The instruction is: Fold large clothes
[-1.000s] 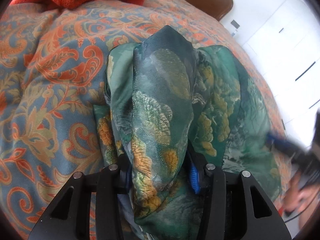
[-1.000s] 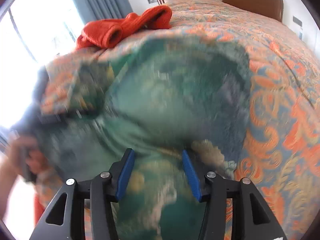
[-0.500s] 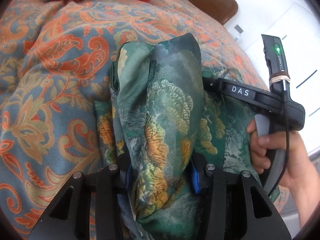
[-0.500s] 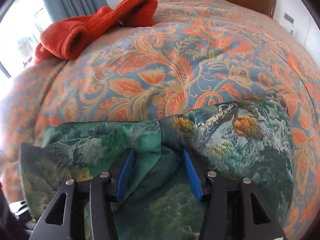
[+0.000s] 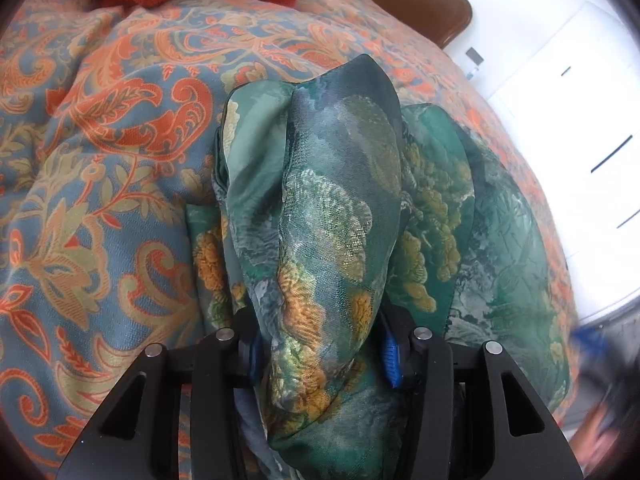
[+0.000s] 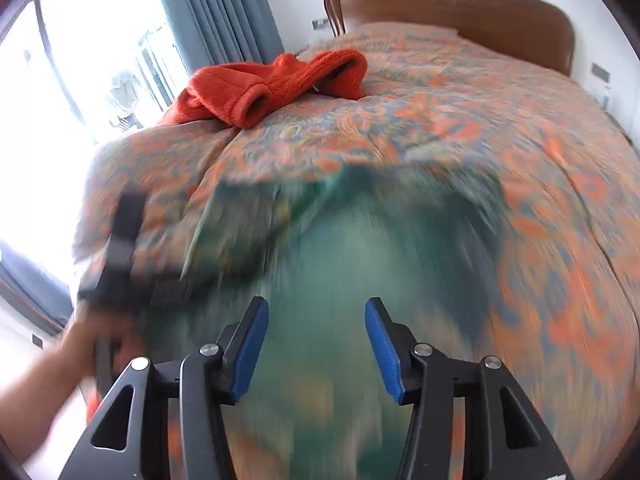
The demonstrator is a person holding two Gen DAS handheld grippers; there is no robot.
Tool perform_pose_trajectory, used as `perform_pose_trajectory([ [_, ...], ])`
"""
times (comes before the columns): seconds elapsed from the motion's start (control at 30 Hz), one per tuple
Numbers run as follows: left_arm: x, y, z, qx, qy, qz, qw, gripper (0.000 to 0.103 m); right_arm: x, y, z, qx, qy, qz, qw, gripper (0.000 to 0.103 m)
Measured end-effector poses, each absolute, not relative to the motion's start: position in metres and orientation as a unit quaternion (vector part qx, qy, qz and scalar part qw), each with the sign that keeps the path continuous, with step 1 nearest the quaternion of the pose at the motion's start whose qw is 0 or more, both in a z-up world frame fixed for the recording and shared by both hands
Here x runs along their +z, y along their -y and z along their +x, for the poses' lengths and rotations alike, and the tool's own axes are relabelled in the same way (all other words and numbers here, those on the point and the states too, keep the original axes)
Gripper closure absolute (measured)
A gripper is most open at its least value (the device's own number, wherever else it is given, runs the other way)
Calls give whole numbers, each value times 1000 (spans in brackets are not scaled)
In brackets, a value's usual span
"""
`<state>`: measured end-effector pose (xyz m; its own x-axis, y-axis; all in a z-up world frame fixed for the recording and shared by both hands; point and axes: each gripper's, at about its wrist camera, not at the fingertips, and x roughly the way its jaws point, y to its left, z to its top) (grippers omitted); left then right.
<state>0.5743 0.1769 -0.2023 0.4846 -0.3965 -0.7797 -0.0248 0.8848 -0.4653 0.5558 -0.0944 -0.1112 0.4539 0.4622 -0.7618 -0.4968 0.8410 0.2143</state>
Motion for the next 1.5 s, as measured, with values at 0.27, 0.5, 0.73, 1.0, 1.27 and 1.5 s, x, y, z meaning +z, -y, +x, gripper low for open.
perform_pose_trajectory([
  [0.27,-196,-158,575,-98,-495,-185,843,52,-190,107,489,246,-429,-50,868,51],
  [0.5,-181,-159,566,-93,-477,-188,854,42,-197,103,494,240,-439,-56,864,50],
  [0.73,-116,-208,524,-120,-419,-243,867,11,-126,154,455,259,-387,52,883,26],
  [1.0,-174,-255,549,-185,-462,-443,745,10,-132,215,453,199,-414,121,880,26],
  [1.27,-215,-236,581,-200,-486,-481,702,3,-134,206,463,206,-424,147,870,26],
  [1.5,-236,-228,603,-188,-515,-452,704,0,-128,190,479,220,-426,121,869,26],
])
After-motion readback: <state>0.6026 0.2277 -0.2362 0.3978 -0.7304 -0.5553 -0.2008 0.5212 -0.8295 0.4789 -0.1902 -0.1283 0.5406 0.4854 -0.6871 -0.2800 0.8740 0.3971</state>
